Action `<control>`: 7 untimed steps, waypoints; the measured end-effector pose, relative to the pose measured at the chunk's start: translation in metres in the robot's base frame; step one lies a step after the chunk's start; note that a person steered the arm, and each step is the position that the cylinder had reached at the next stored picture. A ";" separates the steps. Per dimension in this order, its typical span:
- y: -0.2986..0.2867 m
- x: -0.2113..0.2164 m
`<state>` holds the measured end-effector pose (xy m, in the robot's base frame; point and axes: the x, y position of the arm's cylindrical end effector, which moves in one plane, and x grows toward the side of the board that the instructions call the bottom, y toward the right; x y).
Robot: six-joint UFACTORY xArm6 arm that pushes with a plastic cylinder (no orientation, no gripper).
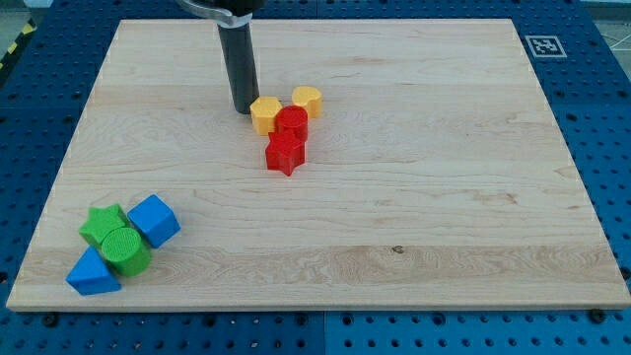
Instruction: Point at the red star
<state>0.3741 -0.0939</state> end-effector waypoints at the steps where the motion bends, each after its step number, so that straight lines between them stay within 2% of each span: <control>1: -0.018 0.014; 3: -0.022 0.080; 7: 0.078 0.142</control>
<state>0.5160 -0.0161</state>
